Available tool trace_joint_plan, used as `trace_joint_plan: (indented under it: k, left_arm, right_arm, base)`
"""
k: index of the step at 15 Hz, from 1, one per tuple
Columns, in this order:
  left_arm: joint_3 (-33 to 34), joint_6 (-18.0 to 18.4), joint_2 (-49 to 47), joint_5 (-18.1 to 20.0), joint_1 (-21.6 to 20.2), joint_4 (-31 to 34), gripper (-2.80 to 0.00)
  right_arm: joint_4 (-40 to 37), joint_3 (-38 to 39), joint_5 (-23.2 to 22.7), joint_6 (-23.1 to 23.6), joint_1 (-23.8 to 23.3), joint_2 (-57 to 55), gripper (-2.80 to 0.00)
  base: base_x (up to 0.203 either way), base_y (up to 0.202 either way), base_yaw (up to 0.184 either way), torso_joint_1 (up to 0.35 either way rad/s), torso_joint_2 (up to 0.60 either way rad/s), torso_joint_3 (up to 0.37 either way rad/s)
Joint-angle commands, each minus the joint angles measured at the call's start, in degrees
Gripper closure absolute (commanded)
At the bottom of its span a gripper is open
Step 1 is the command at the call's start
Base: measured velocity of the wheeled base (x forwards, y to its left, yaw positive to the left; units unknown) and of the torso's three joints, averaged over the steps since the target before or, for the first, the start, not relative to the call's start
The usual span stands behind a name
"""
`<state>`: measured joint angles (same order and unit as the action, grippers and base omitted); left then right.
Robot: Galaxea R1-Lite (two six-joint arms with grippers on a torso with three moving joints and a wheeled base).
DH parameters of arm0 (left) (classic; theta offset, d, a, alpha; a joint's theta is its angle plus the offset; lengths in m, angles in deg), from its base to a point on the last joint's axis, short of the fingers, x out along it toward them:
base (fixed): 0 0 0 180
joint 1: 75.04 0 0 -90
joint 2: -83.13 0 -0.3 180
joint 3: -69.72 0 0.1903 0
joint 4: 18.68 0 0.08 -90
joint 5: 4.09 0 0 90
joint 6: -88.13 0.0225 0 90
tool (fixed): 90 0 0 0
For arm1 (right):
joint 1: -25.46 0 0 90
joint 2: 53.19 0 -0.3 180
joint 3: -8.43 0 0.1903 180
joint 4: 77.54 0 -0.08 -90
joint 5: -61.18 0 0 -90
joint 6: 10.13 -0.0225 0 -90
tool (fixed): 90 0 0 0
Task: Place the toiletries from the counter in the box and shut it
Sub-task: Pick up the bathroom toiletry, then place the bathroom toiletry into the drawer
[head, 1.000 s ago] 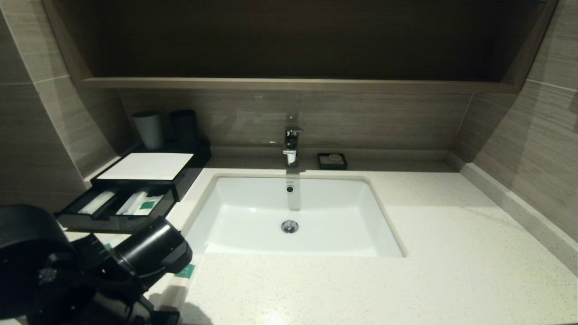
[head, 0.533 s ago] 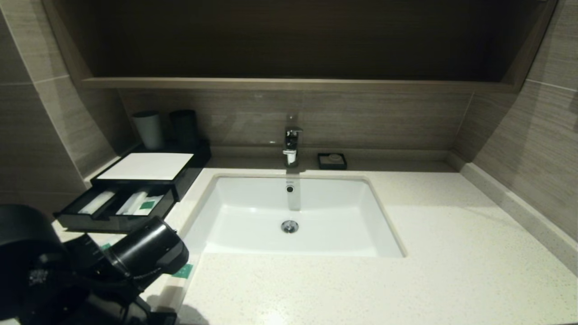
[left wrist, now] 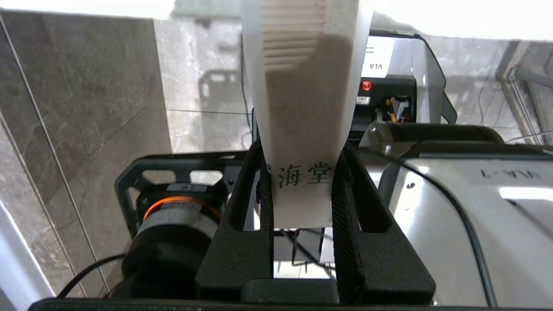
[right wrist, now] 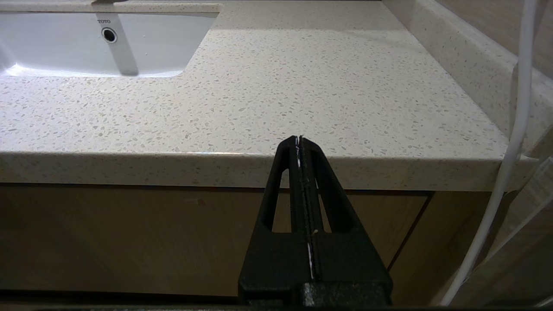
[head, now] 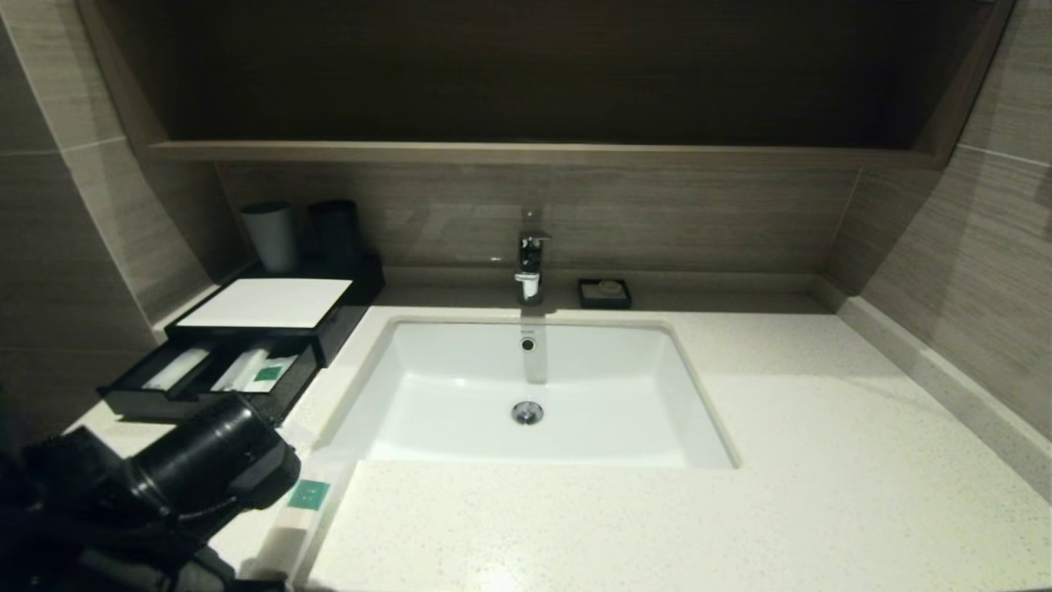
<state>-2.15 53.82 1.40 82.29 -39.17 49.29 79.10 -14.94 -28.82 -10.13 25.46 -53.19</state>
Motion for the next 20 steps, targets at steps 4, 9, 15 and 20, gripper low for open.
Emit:
trace_joint_plan:
  k: [4, 9, 15, 20]
  left_arm:
    - [-4.7, 0.4, 7.3, -1.0, -1.2, 6.8, 0.00]
    - [-15.2, 10.3, 6.2, -1.6, -15.4, 11.5, 0.00]
    - [-27.7, 26.2, -1.0, -1.6, -31.7, 15.6, 0.00]
    - [-37.3, 31.4, -9.0, -1.5, -38.7, 16.3, 0.00]
  right_arm:
    - [0.0, 0.0, 0.0, 0.0, 0.0, 0.0, 0.00]
    - [0.0, 0.0, 0.0, 0.0, 0.0, 0.0, 0.00]
    - [0.0, 0.0, 0.0, 0.0, 0.0, 0.0, 0.00]
    - [0.0, 0.0, 0.0, 0.0, 0.0, 0.0, 0.00]
  base:
    - [0.000, 0.000, 0.000, 0.000, 0.00, 0.000]
    - [0.000, 0.000, 0.000, 0.000, 0.00, 0.000]
    - [0.000, 0.000, 0.000, 0.000, 0.00, 0.000]
    - [0.000, 0.000, 0.000, 0.000, 0.00, 0.000]
